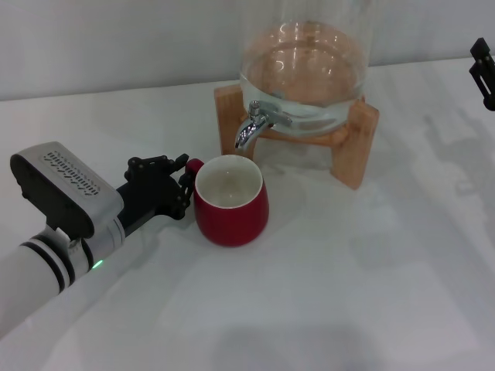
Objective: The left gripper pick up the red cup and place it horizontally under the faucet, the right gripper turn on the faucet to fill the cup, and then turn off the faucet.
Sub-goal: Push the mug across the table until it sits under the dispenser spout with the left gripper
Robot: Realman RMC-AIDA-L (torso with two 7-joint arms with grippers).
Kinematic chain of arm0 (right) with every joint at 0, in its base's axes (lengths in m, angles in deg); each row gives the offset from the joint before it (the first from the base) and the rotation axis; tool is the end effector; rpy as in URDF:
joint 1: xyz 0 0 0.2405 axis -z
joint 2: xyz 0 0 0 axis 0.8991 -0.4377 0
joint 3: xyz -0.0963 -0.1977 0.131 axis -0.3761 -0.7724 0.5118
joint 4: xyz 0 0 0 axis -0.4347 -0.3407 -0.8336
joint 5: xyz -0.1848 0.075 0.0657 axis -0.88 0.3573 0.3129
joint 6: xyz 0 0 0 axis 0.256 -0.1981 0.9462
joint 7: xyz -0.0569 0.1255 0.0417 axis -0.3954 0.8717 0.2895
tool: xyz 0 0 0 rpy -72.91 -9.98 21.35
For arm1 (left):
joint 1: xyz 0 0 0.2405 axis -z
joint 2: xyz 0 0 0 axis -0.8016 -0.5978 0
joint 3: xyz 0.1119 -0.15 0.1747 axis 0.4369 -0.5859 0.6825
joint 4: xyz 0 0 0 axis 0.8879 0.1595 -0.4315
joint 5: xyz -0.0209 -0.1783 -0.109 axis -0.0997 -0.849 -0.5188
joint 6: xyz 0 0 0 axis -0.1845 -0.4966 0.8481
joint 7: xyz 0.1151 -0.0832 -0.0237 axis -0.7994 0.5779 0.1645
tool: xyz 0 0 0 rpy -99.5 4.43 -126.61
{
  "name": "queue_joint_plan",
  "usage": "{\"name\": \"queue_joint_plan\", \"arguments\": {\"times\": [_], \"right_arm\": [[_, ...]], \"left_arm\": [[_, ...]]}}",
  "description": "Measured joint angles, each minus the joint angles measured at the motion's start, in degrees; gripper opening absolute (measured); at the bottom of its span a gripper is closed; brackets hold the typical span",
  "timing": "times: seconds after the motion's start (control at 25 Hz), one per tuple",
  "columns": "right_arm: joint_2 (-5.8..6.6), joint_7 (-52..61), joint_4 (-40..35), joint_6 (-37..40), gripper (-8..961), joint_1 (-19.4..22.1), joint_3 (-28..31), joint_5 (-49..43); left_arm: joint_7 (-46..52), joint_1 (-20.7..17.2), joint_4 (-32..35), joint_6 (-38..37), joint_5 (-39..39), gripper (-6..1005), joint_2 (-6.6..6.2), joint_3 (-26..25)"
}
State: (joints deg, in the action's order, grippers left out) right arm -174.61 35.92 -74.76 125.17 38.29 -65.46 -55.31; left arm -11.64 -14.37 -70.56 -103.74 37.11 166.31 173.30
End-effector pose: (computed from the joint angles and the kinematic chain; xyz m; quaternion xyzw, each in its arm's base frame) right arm 0.3369 0.3205 0.0502 -0.6357 0.1773 0.3841 0.6457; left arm -0.2419 0.3664 -0.1150 -0.9131 -0.0840 -0.1663 0.3626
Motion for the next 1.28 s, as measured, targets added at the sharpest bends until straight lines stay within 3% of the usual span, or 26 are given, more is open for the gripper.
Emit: {"name": "queue_joint_plan", "arguments": {"times": [0.92,1.28], "right_arm": [[0.00,0.00,0.00,-0.07,658,0.15,0.00,0.00],[0.00,0.00,0.00,-0.14,659,0.19,0.00,0.00]], "left_arm": [[0.33,-1.04,0.02,1.41,-0.15,259,0.19,-0.37],[0.39,-1.26,0.00,1.41,-1.84,470,0.18,-0.63]]}}
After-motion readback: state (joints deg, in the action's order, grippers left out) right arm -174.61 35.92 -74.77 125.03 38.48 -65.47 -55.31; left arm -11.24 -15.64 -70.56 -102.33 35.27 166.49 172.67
